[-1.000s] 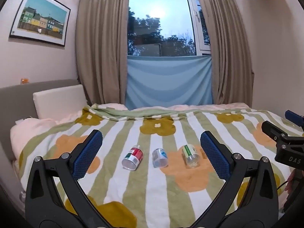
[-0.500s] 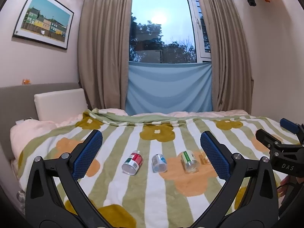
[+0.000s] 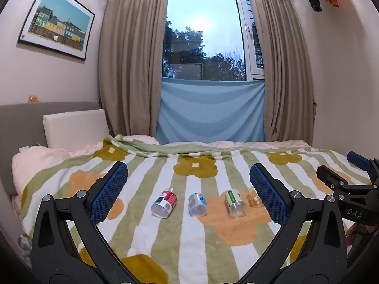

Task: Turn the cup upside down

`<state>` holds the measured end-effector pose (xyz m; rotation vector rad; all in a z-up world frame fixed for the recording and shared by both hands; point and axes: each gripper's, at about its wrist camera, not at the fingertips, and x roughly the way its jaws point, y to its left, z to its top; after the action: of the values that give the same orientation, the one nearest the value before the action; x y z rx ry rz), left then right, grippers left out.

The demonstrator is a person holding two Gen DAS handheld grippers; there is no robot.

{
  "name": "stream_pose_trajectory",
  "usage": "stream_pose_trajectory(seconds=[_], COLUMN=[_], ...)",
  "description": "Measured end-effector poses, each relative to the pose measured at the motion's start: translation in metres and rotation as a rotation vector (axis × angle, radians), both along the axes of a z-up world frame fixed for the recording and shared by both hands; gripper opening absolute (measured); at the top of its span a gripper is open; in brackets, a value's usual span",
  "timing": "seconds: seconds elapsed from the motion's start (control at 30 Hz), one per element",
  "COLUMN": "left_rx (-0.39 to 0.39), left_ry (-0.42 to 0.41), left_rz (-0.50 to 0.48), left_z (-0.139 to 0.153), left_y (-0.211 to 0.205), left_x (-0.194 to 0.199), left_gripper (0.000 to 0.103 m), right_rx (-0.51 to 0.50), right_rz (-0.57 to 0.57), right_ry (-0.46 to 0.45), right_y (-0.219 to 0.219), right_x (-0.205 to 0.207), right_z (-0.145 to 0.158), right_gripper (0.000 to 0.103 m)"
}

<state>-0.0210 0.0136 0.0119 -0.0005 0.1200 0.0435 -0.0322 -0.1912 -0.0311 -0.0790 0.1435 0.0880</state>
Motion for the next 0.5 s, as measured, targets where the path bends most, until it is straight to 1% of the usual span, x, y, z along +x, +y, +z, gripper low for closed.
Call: stream_pose_trajectory(seconds=[0.5], left_rx=[0.001], left_ry=[0.003], left_rz=[-0.001], left_z=[-0.0003], left_y=[0.0000], left_x=[0.0000], left_gripper=[0.103], right_rx=[0.020], right_rz=[-0.008], right_ry=[-0.008], right_y=[0.0027], right_x=[-0.0007], right_z=[0.0012], right_gripper=[0.102])
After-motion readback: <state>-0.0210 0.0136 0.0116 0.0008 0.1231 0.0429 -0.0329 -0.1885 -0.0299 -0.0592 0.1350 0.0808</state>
